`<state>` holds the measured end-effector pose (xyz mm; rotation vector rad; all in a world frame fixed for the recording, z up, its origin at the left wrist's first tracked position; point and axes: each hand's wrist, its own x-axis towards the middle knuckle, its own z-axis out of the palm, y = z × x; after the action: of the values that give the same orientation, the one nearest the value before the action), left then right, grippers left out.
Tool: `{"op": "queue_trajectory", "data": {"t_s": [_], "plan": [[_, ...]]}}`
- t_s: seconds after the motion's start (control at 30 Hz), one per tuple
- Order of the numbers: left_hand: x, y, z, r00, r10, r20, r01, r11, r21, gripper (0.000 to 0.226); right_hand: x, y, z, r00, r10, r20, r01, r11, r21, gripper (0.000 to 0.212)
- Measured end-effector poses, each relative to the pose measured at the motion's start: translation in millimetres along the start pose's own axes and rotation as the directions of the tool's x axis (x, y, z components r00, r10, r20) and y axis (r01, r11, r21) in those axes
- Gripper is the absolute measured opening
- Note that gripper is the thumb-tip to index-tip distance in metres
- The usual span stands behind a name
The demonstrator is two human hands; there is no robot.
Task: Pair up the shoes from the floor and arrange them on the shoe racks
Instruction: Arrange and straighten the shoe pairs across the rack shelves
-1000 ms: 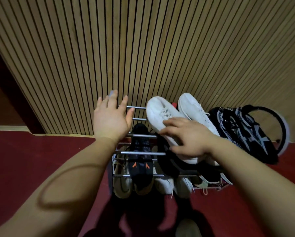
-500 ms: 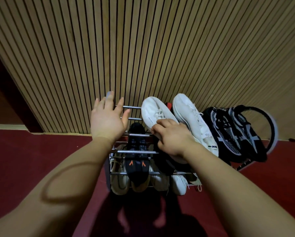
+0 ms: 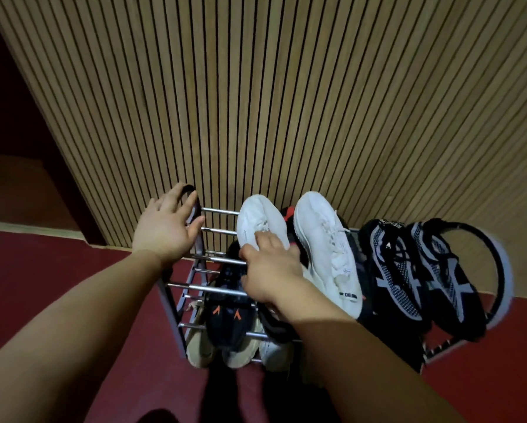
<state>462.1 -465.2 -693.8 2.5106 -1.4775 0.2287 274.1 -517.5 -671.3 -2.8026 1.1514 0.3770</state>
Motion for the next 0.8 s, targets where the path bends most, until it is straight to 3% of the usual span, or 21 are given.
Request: {"op": "queue_trajectory", "data": {"t_s": [0.17,0.23,0.3,0.33,0.4,0.47,0.53,0.63,0.7,0.8], "plan": [[10,4,-11,0.969,-0.095,0.228,0.049,0.979,0.199,0.068,-38,27,-7,0.992,-0.02,-0.126,0.033,0.994,0.103,0.064],[11,11,-18,0.949,-0.161,0.27,0.093,0.965,0.247,0.074,-52,50,-1,0.984,0.06,-0.166,-0.024,0.977,0.21,0.069],[0,31,-25,0.936,-0.217,0.276,0.151,0.959,0.242,0.079,-62,74,12,0.982,0.154,-0.108,-0.109,0.932,0.344,0.077],[-10,45,-25,0.938,-0.208,0.278,0.164,0.971,0.173,0.081,-65,81,21,0.979,0.185,-0.087,-0.135,0.904,0.406,0.081],[-40,80,-22,0.922,-0.1,0.373,0.164,0.976,-0.144,0.083,-64,83,38,0.965,0.215,-0.151,-0.125,0.882,0.454,0.099],[-76,114,-24,0.861,0.063,0.505,0.243,0.822,-0.516,0.08,-58,82,48,0.947,0.223,-0.23,-0.104,0.893,0.439,0.116],[-98,131,-26,0.841,0.13,0.525,0.334,0.638,-0.694,0.077,-55,86,48,0.943,0.233,-0.236,-0.095,0.872,0.48,0.104],[-105,129,-23,0.868,0.156,0.471,0.299,0.591,-0.749,0.096,-60,97,48,0.944,0.219,-0.247,-0.045,0.826,0.562,0.083],[-104,131,-20,0.859,0.185,0.477,0.265,0.637,-0.724,0.109,-67,104,51,0.938,0.225,-0.264,-0.022,0.797,0.603,0.068],[-105,151,-8,0.871,0.142,0.47,0.206,0.764,-0.611,0.106,-81,113,63,0.958,0.196,-0.211,-0.028,0.793,0.609,0.057]]}}
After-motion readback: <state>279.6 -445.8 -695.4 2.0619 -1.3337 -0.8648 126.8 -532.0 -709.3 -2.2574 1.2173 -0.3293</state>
